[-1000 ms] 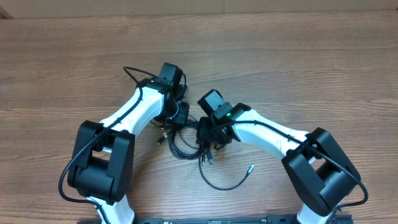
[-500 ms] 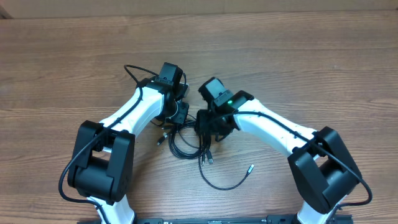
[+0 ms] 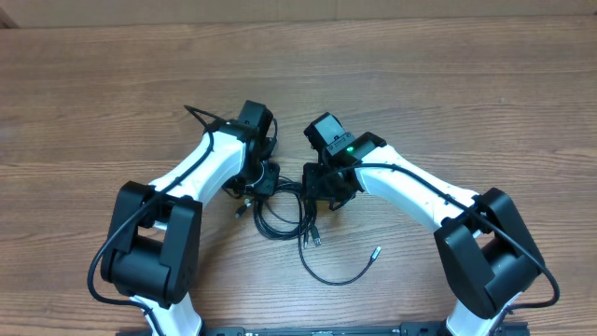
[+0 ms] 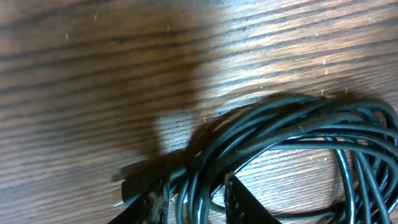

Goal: Untangle cables

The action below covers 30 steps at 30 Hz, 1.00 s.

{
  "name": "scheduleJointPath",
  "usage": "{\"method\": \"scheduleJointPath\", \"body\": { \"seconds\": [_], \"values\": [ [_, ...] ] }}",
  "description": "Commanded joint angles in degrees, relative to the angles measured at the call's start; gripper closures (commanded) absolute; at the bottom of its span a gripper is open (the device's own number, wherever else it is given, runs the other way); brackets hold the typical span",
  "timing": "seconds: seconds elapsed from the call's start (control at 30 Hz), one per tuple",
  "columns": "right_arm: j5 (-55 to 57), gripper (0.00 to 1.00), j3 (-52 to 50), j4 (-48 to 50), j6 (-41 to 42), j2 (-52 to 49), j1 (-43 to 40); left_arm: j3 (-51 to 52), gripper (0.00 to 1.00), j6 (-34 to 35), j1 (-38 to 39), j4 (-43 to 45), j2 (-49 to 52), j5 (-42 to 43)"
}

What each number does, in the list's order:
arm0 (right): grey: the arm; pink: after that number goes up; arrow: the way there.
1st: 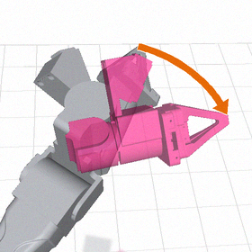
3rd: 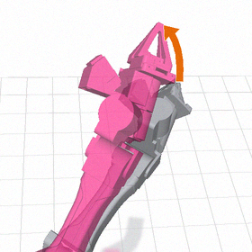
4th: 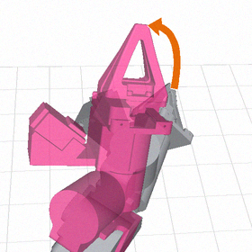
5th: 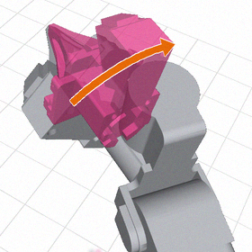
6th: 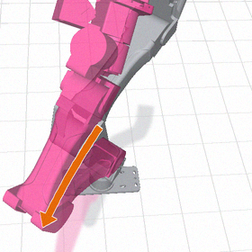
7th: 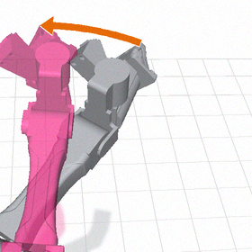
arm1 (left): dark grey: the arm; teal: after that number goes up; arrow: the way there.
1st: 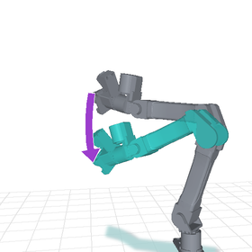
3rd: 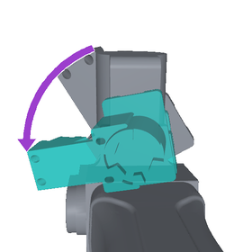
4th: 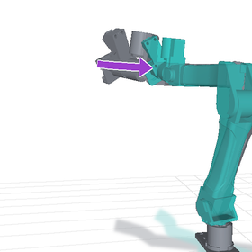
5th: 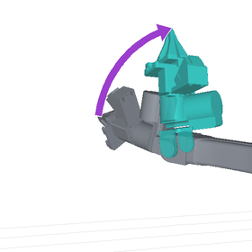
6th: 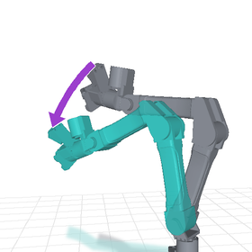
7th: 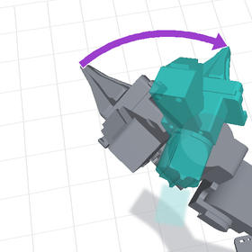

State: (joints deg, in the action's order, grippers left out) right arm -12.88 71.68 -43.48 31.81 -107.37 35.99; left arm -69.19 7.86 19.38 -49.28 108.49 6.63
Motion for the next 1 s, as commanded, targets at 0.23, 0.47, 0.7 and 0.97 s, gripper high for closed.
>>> {"method": "scheduleJointPath", "body": {
  "seconds": [0.23,0.47,0.7,0.97],
  "values": [
    [0.79,0.59,-5.86,2.27,4.02,-0.02,0.07,9.49,0.67,7.19,-0.17,3.56,0.59,-0.59],
    [-0.15,0.59,-7.93,5.42,4.42,-0.02,0.04,10.01,0.96,6.95,-0.17,4.90,0.57,1.01],
    [0.35,0.54,-7.93,7.72,4.39,-0.02,0.04,2.80,0.94,3.87,-0.98,5.07,0.57,0.66],
    [1.42,0.53,-7.93,8.33,4.37,-0.02,0.04,-2.19,0.95,4.33,-0.70,6.03,0.59,0.94]
  ]
}}
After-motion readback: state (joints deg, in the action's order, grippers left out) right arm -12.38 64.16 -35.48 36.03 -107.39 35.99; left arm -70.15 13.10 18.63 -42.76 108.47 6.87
